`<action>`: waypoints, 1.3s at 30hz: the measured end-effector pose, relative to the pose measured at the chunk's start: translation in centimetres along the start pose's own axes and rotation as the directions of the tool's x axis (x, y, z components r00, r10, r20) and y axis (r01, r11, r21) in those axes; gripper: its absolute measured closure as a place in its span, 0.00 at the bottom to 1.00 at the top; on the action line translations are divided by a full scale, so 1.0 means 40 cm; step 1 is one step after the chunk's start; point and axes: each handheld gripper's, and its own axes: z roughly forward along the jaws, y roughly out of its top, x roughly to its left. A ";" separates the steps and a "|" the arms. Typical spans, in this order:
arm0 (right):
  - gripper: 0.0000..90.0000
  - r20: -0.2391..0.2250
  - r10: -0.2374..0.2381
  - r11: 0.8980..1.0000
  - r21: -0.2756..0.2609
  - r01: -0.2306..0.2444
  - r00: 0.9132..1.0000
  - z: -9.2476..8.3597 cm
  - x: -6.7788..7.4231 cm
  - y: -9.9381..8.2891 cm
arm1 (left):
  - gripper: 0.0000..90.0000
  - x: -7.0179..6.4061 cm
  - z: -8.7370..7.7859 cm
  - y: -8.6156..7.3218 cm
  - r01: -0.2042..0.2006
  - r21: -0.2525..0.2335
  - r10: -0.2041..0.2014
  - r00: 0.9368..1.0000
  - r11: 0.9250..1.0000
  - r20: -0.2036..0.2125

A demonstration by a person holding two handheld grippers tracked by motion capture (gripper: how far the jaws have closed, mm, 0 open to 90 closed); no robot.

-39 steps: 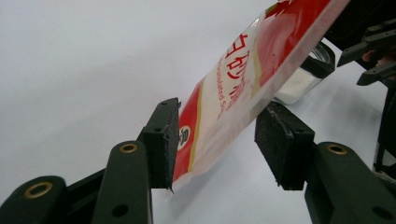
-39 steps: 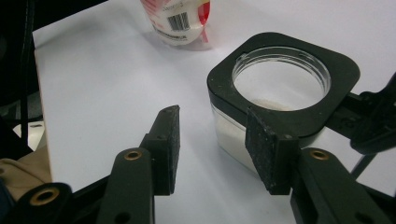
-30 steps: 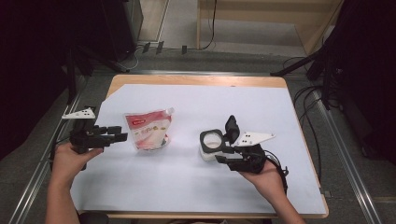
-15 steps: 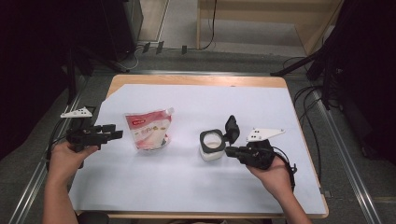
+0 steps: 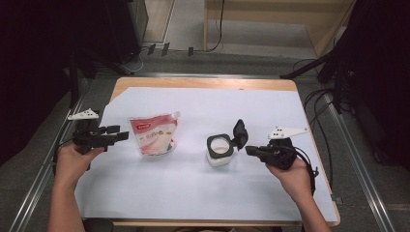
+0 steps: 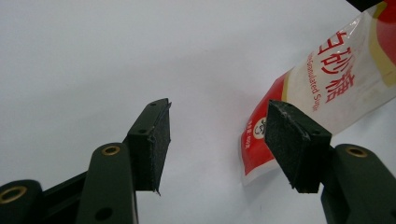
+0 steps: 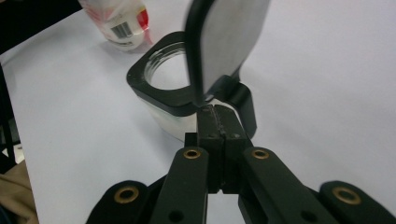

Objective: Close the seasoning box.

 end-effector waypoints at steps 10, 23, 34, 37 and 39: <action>1.00 0.045 0.067 0.997 -0.030 -0.066 0.997 0.008 -0.042 0.010 | 0.46 -0.002 0.020 0.001 -0.004 0.004 0.004 1.000 1.000 0.012; 1.00 0.009 0.079 0.997 -0.016 -0.079 0.997 0.073 -0.061 0.057 | 0.47 -0.007 0.031 -0.005 -0.012 0.023 0.011 1.000 1.000 0.006; 1.00 0.001 0.077 0.996 -0.051 -0.077 0.997 0.070 -0.055 0.083 | 0.47 -0.008 0.033 -0.007 -0.016 0.013 0.016 1.000 1.000 0.026; 1.00 0.006 0.072 0.996 -0.057 -0.072 0.997 0.061 -0.050 0.089 | 0.47 -0.008 0.033 -0.007 -0.017 0.016 0.017 1.000 1.000 0.025; 1.00 0.007 0.074 0.996 -0.060 -0.073 0.997 0.059 -0.048 0.089 | 0.47 -0.006 0.032 -0.007 -0.019 0.017 0.018 1.000 1.000 0.025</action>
